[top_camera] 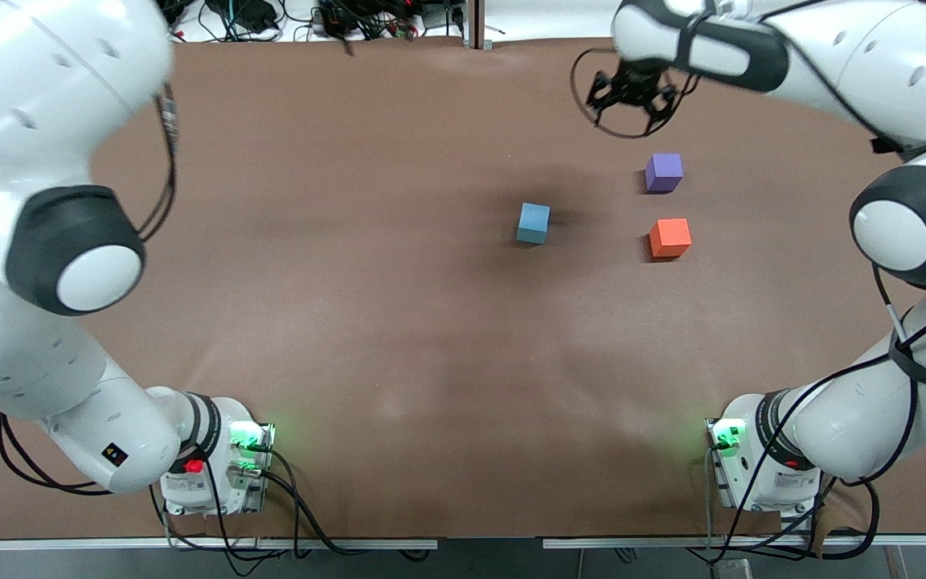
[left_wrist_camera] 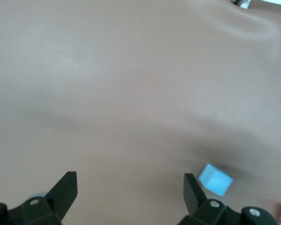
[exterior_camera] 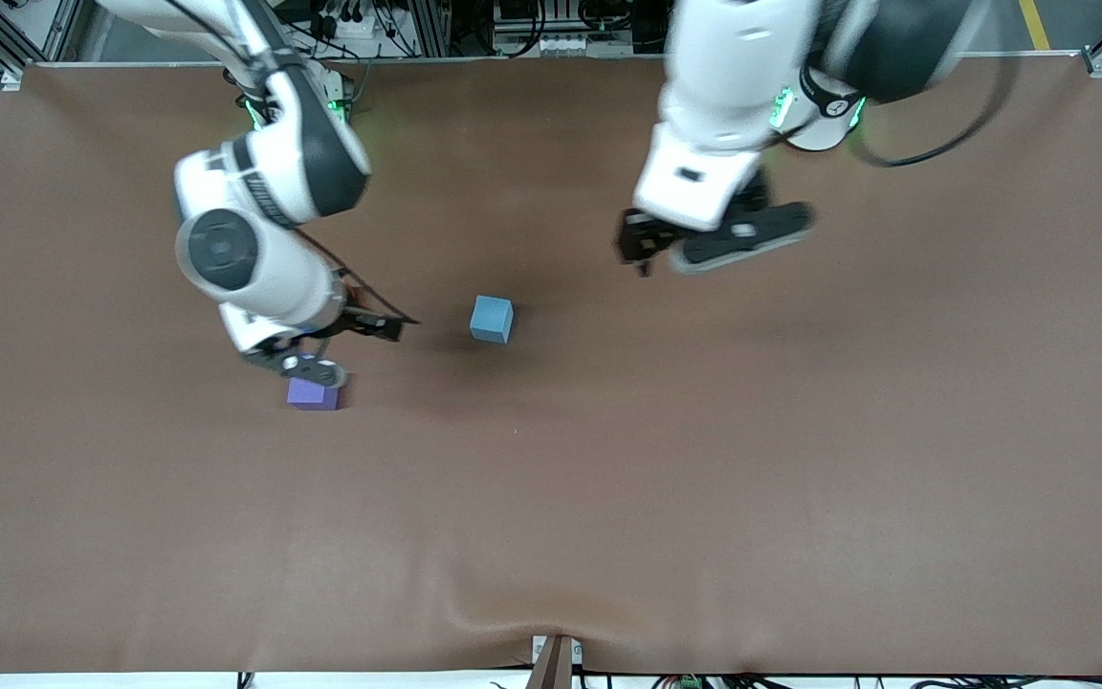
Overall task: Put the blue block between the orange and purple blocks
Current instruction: 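Open the left gripper on the cube while the right gripper reaches it, then grasp the cube with the right gripper while the left gripper withdraws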
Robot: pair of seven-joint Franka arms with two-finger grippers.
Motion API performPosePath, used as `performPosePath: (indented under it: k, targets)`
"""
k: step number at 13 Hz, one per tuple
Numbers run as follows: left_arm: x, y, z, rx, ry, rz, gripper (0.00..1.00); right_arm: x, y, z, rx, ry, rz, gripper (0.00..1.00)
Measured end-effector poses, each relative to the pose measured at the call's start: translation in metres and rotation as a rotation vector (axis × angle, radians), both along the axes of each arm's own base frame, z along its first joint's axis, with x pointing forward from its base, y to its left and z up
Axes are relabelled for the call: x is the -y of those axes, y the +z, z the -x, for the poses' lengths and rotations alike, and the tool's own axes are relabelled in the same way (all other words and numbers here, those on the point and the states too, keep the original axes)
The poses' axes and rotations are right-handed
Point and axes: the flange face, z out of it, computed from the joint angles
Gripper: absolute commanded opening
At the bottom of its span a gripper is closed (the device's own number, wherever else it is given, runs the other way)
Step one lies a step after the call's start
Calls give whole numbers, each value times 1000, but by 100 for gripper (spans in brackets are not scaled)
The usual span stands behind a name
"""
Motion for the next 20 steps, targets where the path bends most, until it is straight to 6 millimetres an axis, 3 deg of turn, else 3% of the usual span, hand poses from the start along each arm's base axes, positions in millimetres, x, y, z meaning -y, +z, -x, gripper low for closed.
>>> performPosePath:
  k: [3, 5, 8, 10, 13, 18, 20]
  targets:
    - [-96, 41, -13, -8, -24, -5, 100, -47, -29, 30, 64, -10, -15, 100]
    - [-152, 59, -10, -5, -50, -4, 100, -76, -49, 52, 93, -33, -21, 100]
    - [-222, 70, 8, -9, -82, -4, 100, -114, -84, 78, 112, -16, -22, 100]
    - [-258, 65, 19, -7, -98, -3, 100, -120, -100, 81, 110, -4, -15, 100]
    - [-288, 44, 19, -7, -122, -5, 100, -129, -122, 84, 129, 9, -19, 100]
    - [-284, 40, 15, 20, -144, -6, 100, -139, -154, 95, 121, 40, 3, 100]
    - [-282, 40, 15, 23, -148, -6, 100, -138, -155, 95, 127, 52, 13, 83]
